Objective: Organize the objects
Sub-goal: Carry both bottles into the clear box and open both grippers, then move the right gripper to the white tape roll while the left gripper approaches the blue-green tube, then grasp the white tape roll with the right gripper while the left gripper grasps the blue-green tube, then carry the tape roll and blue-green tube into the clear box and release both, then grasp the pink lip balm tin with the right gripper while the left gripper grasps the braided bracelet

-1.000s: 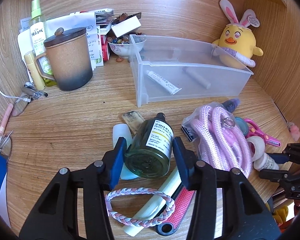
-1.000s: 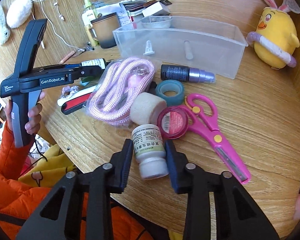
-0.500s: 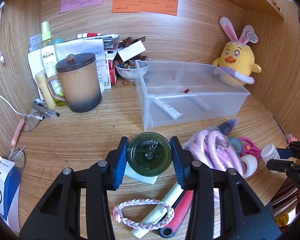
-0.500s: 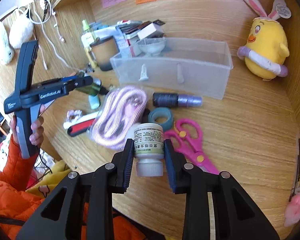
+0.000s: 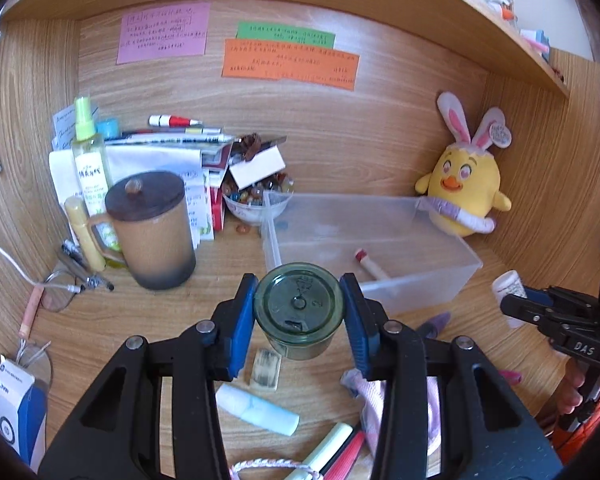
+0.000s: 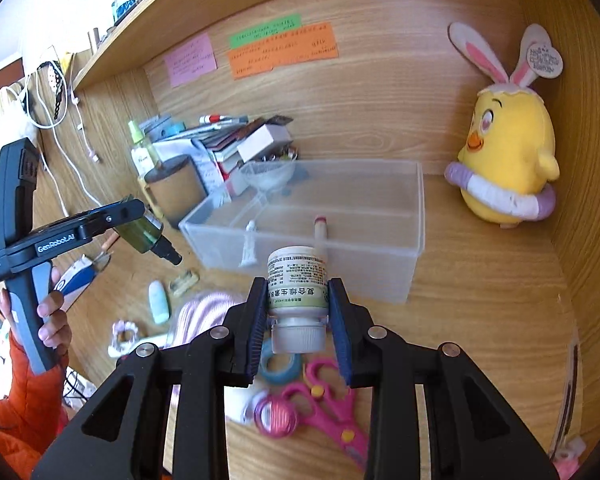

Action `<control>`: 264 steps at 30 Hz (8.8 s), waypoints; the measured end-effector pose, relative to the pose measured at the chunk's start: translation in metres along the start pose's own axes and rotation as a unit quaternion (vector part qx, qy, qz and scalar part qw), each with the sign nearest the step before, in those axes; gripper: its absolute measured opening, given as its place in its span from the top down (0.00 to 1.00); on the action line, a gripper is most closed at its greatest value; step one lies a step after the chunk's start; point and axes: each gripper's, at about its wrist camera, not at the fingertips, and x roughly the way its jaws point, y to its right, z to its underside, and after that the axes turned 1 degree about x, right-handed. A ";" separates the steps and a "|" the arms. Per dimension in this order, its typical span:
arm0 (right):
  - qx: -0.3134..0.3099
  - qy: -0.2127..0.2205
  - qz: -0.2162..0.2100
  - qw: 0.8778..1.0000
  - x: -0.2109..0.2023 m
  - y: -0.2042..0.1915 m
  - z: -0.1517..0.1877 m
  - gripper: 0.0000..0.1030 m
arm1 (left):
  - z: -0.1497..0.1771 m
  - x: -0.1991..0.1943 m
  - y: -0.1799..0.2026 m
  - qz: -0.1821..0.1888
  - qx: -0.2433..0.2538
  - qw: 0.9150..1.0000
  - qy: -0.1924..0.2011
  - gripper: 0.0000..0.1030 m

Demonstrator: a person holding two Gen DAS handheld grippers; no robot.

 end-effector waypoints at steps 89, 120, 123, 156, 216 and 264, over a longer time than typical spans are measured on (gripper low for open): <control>-0.055 -0.018 0.071 0.996 0.019 -0.017 0.005 0.26 | 0.039 0.001 0.027 -0.062 0.072 0.995 0.002 0.01; -0.031 -0.087 0.025 0.995 0.025 -0.047 0.078 0.42 | 0.096 0.017 -0.028 -0.053 -0.019 0.992 -0.114 0.26; -0.034 -0.086 0.029 0.995 0.028 -0.048 0.078 0.47 | 0.096 0.030 -0.033 -0.052 -0.013 0.989 -0.138 0.21; -0.006 -0.052 0.033 0.998 0.029 -0.030 0.056 0.63 | 0.094 0.046 -0.026 -0.050 0.035 0.985 -0.160 0.60; -0.013 -0.045 0.076 0.996 0.118 0.021 -0.049 0.63 | -0.024 0.118 0.040 0.021 0.067 0.991 -0.113 0.76; -0.059 -0.013 0.062 0.996 0.025 -0.017 0.005 0.19 | 0.031 0.009 0.013 -0.044 0.049 0.997 -0.047 0.10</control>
